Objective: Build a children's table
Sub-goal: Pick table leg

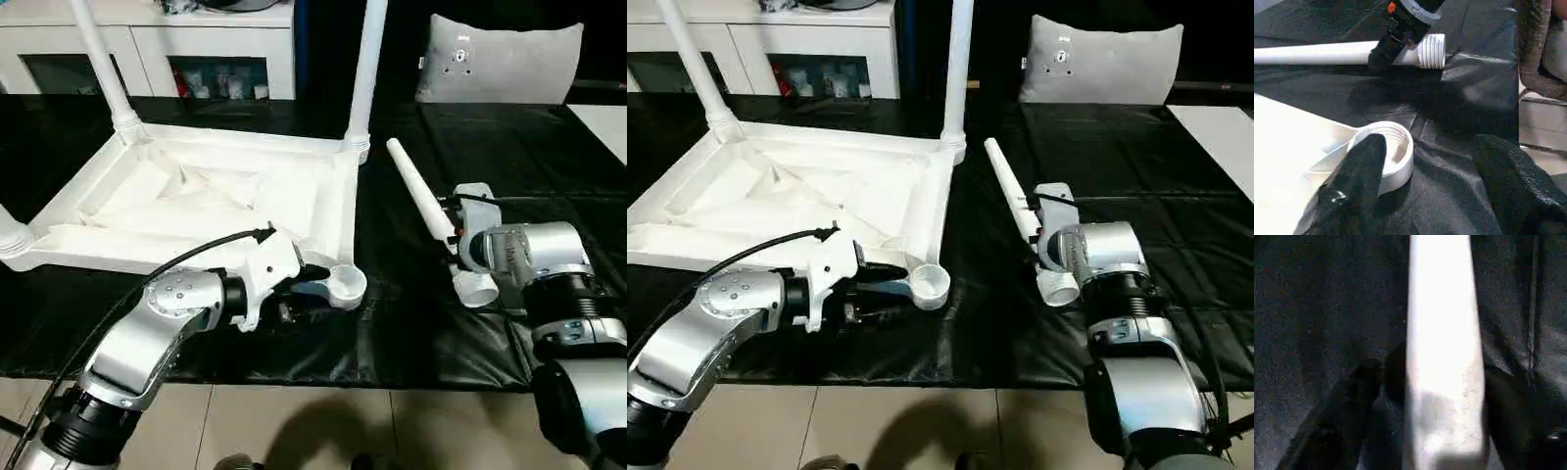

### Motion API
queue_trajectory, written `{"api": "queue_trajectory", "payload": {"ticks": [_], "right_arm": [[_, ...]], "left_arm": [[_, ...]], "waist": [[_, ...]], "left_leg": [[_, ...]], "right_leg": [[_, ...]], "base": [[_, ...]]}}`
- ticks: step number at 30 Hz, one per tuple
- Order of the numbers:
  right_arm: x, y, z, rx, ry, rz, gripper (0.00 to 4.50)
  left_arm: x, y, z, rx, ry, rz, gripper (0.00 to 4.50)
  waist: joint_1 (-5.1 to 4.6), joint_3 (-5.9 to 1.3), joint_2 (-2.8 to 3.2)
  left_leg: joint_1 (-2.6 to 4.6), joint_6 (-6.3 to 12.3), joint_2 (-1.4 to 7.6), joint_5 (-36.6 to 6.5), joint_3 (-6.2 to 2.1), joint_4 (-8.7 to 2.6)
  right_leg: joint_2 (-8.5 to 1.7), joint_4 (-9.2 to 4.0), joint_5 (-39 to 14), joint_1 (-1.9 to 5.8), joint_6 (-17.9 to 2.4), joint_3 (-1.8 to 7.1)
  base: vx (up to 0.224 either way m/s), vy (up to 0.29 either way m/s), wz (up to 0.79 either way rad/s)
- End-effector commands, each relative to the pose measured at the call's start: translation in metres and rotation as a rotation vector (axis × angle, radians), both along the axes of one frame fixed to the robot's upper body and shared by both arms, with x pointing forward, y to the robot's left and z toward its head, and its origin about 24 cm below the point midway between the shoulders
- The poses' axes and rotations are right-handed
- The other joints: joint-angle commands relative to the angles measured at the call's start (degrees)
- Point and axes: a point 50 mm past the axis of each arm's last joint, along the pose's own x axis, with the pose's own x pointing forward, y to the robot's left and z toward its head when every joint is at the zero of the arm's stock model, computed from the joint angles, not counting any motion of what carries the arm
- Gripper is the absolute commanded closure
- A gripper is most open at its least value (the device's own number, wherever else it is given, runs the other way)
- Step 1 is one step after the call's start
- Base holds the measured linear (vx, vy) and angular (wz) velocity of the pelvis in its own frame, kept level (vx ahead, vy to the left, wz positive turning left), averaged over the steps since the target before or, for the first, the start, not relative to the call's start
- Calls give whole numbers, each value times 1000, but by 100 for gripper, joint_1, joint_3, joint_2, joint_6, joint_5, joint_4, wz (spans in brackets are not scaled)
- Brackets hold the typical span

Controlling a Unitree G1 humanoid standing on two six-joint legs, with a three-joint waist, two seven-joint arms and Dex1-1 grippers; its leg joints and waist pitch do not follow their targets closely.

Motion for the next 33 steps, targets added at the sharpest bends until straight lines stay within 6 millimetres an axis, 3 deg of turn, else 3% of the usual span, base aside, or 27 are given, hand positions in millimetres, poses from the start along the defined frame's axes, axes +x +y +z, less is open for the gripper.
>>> {"api": "queue_trajectory", "payload": {"ticks": [1, 4, 5, 10, 13, 19, 23, 25, 28, 30, 31, 33], "right_arm": [[-5, -3, -7, 4, 52, -4, 148], [-6, -4, -7, 2, 57, -2, 167], [-6, -4, -7, 2, 60, -2, 184], [-10, -6, -9, 10, 76, 6, 228], [-11, -6, -9, 15, 77, 5, 252], [-14, -7, -10, 21, 63, 15, 265], [-15, -9, -10, 57, 26, -16, 265], [-17, -12, -9, 81, -4, -43, 265], [-14, -14, 10, 289, -272, -95, 266], [-15, -15, 24, 432, -437, -122, 266], [-15, -15, 31, 492, -489, -133, 266], [-18, -13, 40, 575, -540, -154, 266]], "left_arm": [[0, -1, 4, 31, -39, -6, 95], [1, -1, 5, 33, -48, -6, 81], [1, -1, 5, 33, -50, -5, 56], [2, -2, 4, 52, -61, -4, 15], [3, -1, 3, 49, -57, 8, 4], [2, -3, 6, 24, -38, -7, 0], [7, 2, 3, 53, -69, 40, 0], [11, 2, 2, 56, -93, 92, 0], [16, 0, 7, -46, -104, 179, 0], [22, -2, 13, -115, -134, 276, 0], [25, -3, 18, -166, -161, 332, 0], [30, -7, 27, -226, -145, 358, 0]], "waist": [[8, -426, -52], [11, -437, -55], [14, -409, -13], [-1, -404, -29], [-7, -393, -6], [3, -404, 16], [-14, -360, 66], [-24, -351, 45], [-18, -361, 13], [-6, -369, 33], [-20, -394, 18], [-23, -396, 28]], "left_leg": [[-27, 49, 73, -911, 39, -348], [-33, 54, 74, -863, 37, -345], [-32, 51, 74, -870, 33, -350], [-28, 65, 72, -935, 32, -352], [-27, 59, 69, -983, 30, -353], [-13, 39, 74, -1059, 18, -358], [2, 36, 63, -1247, 14, -367], [2, 48, 53, -1268, 9, -376], [-6, 112, 57, -1195, 7, -378], [-19, 164, 64, -1153, 20, -377], [-68, 232, 61, -956, 6, -378], [-54, 276, 53, -911, 24, -365]], "right_leg": [[-344, -451, -2278, 352, -715, 230], [-349, -445, -2255, 357, -716, 228], [-346, -445, -2220, 336, -735, 232], [-336, -451, -2192, 343, -755, 226], [-332, -465, -2230, 341, -761, 222], [-333, -471, -2268, 346, -743, 212], [-315, -508, -2356, 321, -721, 204], [-312, -523, -2508, 326, -622, 195], [-327, -544, -2637, 320, -528, 182], [-341, -552, -2526, 326, -502, 195], [-320, -502, -2241, 366, -604, 175], [-314, -527, -2206, 351, -637, 179]], "base": [[0, 0, 0], [0, 0, 0], [0, 0, 0], [0, 0, 0], [0, 0, 0], [0, 0, 0], [0, 0, 0], [0, 0, 0], [0, 0, 0], [0, 0, 0], [0, 0, 0], [0, 0, 0]]}}
